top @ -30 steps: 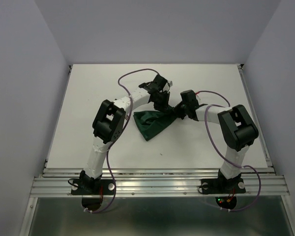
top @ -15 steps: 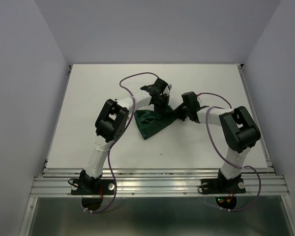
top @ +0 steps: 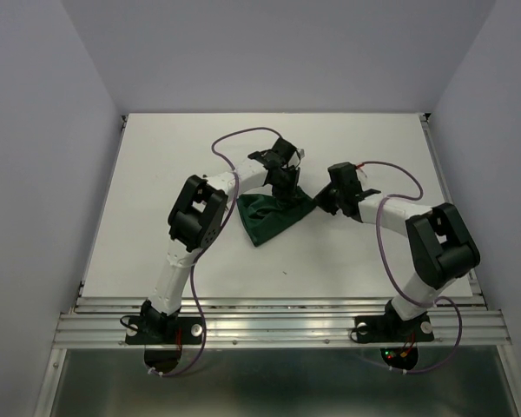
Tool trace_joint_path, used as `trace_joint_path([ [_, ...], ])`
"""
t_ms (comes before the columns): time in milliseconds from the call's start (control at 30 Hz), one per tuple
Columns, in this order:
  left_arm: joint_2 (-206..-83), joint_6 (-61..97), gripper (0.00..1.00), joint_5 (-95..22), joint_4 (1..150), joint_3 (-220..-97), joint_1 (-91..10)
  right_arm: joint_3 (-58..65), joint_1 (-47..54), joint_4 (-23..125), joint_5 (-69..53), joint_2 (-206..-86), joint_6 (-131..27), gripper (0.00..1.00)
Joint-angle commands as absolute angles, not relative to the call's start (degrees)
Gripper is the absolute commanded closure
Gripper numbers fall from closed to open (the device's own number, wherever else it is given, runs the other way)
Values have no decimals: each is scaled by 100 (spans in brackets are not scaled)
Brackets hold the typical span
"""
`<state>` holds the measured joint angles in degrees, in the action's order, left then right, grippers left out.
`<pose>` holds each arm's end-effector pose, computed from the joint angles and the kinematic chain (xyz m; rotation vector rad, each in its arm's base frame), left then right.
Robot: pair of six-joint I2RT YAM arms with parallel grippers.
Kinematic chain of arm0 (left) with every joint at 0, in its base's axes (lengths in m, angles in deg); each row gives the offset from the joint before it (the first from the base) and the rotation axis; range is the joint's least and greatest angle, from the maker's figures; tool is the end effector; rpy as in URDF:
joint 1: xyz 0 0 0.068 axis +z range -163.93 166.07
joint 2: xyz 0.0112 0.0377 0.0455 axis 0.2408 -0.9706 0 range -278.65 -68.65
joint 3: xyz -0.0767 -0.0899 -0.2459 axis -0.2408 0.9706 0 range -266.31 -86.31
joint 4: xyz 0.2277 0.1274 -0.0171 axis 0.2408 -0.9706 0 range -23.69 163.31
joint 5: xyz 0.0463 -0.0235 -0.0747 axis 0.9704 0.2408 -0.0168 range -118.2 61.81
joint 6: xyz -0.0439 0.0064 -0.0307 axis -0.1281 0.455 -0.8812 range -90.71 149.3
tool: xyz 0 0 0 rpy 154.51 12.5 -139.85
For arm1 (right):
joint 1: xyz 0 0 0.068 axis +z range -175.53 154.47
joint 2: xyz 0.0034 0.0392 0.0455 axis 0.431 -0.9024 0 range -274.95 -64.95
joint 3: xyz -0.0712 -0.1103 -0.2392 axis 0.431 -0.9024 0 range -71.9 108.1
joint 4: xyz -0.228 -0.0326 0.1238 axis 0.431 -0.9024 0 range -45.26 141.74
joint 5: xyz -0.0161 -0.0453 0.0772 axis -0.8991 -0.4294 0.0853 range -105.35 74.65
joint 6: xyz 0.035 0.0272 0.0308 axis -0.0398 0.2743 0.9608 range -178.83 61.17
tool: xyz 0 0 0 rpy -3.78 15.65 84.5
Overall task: Fold the napkin into a case and place the utensils inside
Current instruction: Fold the 2/3-rectangle-folded napkin at the center of the board.
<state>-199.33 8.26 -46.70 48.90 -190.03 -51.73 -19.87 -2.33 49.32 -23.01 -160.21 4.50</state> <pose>0.3920 -0.3184 0.1720 0.5238 2.5407 -0.8135 0.3146 0.1296 0.1741 0.8970 2.2621 0.5608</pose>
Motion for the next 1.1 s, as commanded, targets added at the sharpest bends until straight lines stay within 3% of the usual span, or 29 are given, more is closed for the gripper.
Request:
trace_joint_path([
  [0,-19944,1066,100,-4542,4843,-18844,-5173,-1750,-268,5103,-2274,-15951,121,91],
  [567,-19856,1154,100,-4516,4834,-18879,-5173,-932,-268,5376,-1579,-16672,-355,90],
  [1067,-19698,1303,100,-4463,4817,-18976,-5173,-1186,-268,5227,-1288,-17261,-232,90],
])
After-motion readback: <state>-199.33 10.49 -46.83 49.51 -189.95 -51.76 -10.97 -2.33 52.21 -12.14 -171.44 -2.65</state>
